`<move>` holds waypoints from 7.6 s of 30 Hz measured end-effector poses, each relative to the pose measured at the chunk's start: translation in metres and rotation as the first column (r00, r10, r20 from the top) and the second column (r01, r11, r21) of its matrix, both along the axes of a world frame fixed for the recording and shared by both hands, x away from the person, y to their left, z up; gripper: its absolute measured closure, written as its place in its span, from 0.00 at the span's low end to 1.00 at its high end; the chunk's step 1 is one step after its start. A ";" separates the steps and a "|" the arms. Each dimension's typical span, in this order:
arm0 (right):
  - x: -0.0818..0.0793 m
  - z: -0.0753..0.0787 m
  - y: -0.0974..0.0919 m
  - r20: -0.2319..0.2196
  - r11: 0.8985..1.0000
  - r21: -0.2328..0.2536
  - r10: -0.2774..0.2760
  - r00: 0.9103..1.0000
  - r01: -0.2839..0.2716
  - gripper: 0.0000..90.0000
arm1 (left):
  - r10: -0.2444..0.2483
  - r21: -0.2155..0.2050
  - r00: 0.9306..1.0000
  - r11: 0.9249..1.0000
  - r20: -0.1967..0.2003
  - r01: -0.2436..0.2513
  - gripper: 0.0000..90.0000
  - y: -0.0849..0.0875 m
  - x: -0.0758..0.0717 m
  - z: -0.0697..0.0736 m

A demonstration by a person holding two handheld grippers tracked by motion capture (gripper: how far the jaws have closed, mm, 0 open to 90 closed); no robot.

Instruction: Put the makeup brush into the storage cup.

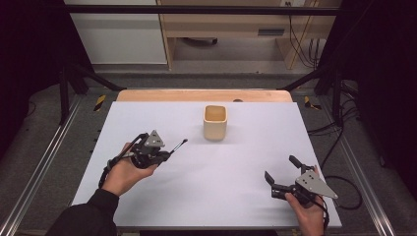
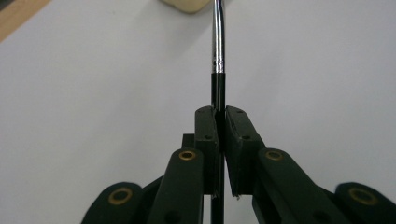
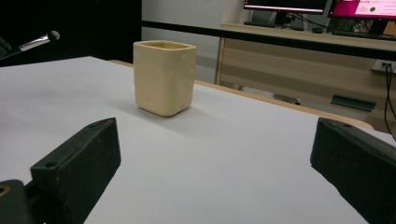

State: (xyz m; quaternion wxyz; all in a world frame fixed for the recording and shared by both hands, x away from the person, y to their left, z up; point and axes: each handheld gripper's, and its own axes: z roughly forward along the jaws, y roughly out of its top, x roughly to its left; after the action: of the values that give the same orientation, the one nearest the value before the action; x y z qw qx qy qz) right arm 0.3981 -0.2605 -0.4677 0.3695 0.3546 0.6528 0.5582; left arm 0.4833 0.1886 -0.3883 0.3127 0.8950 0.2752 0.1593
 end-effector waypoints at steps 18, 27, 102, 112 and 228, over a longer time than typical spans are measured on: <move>0.016 0.067 0.050 -0.021 0.986 0.042 0.165 0.986 -0.164 0.06 | -0.015 -0.237 0.989 0.970 0.148 0.051 0.93 -0.030 -0.003 0.007; 0.035 0.117 0.095 -0.027 0.955 0.091 0.287 0.957 -0.284 0.08 | 0.010 -0.323 0.976 0.944 0.217 0.062 0.93 -0.042 -0.009 0.012; 0.072 0.073 0.155 -0.118 0.855 0.403 0.403 0.908 -0.327 0.78 | 0.027 -0.458 0.967 0.884 0.255 0.096 0.93 -0.072 -0.027 0.010; 0.072 0.072 0.156 -0.117 0.841 0.423 0.420 0.900 -0.337 0.84 | 0.026 -0.460 0.967 0.883 0.252 0.096 0.93 -0.072 -0.027 0.009; 0.118 0.125 0.133 -0.071 0.978 0.054 0.207 0.976 -0.204 0.93 | 0.282 -0.589 0.861 0.808 0.424 0.026 0.02 0.071 -0.058 -0.060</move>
State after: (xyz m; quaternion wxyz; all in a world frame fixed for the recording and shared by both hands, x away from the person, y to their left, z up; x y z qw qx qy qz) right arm 0.5164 -0.1276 -0.3431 0.2762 0.3149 0.6865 0.5944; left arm 0.4250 0.2594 -0.4485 0.6157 0.6656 0.2832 0.3126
